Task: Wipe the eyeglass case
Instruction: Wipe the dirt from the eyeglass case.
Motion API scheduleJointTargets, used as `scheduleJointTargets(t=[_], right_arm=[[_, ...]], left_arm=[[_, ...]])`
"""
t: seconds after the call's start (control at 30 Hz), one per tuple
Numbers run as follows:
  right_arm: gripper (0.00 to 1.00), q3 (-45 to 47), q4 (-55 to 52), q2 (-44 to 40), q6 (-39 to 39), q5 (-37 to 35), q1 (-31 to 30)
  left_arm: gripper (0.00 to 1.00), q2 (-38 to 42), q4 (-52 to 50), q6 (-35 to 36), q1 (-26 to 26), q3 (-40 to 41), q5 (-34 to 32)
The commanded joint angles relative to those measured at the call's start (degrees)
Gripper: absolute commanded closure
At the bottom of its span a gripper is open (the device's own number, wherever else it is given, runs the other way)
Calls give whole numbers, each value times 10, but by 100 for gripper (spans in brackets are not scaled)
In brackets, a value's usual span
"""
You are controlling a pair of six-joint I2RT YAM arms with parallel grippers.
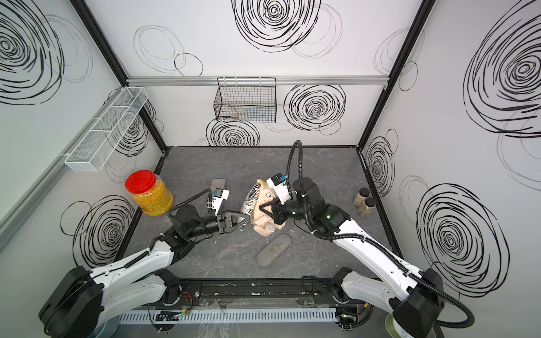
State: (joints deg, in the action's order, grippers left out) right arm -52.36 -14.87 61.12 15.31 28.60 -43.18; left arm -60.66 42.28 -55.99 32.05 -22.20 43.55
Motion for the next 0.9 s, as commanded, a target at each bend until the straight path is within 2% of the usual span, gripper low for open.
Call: scheduleJointTargets(t=[0.0,0.13,0.3,0.43,0.53,0.67,0.77,0.87], right_arm=[[94,7,-18,-3,-28,45,-32],[94,-10,-42,7,-44,4,-52],[96,-21,-31,-19,-55,-169,-43],[96,-30,-30,-21,-57,-230,-20],[96,-39,-44,-9,-64,-233,-20],[96,-39,-46,-2,-75,-153,-54],[95,-41,-58,0,-85,-149,-105],[95,-44,-79,2,-93,-156,-117]], left_arm=[[37,-11,46,-16,-6,-35,42],[38,-17,42,-31,-10,-52,66],[38,-29,30,-51,-14,-65,94],[38,-39,72,-83,-19,-53,102],[37,-40,111,-105,-18,-45,101],[37,-56,118,-110,-19,-38,107],[37,-67,119,-108,-19,-35,109],[37,-72,101,-90,-21,-35,112]])
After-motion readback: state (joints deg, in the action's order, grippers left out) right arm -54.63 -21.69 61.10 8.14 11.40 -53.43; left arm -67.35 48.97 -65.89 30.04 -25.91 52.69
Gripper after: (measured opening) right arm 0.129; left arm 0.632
